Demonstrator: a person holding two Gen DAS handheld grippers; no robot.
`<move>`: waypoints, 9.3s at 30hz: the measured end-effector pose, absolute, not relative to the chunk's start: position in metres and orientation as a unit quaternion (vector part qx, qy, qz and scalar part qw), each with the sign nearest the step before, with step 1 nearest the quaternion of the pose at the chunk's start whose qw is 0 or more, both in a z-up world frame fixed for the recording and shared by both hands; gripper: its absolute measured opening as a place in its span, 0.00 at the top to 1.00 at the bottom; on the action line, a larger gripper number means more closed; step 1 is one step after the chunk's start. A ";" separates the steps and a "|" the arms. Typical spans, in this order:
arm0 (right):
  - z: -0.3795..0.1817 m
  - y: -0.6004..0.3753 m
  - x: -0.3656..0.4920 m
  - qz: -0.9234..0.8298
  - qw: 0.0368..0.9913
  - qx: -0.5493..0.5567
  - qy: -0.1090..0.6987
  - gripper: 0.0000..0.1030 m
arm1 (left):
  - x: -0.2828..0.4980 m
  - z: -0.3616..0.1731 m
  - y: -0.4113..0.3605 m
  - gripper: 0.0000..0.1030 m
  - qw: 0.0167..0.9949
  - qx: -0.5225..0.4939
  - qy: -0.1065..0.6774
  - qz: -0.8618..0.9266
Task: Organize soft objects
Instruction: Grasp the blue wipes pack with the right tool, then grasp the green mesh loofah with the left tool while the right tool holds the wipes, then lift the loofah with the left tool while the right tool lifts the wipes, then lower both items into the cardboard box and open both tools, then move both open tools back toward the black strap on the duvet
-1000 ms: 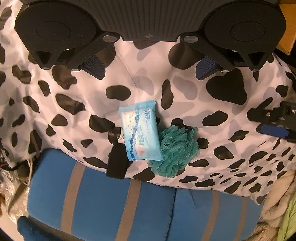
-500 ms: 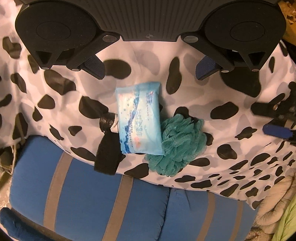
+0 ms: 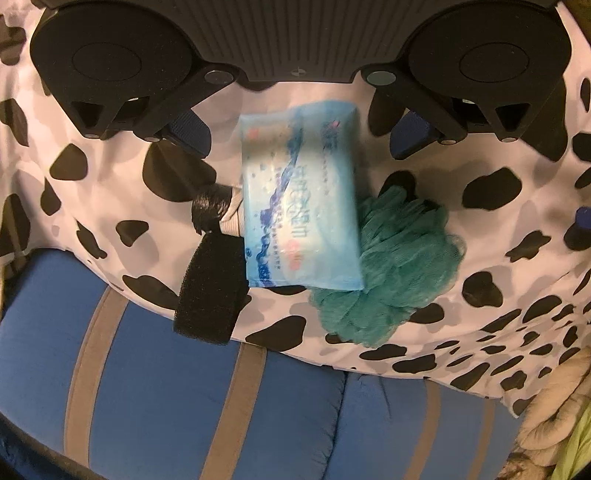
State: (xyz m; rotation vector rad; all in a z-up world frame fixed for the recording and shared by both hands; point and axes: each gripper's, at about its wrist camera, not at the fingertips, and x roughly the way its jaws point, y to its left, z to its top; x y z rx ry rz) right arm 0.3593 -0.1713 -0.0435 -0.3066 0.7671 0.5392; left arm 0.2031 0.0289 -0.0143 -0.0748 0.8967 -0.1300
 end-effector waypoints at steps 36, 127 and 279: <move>-0.013 -0.189 0.368 0.255 0.884 -0.090 0.381 0.35 | 0.226 -0.013 0.013 0.30 0.929 0.033 0.366 -0.041; 0.016 -0.214 0.255 0.237 0.869 -0.020 0.434 0.35 | 0.176 0.029 0.007 0.88 0.941 -0.003 0.327 -0.088; -0.014 -0.213 0.090 0.190 0.811 -0.036 0.553 0.00 | 0.031 -0.012 -0.006 0.36 0.815 -0.097 0.569 -0.051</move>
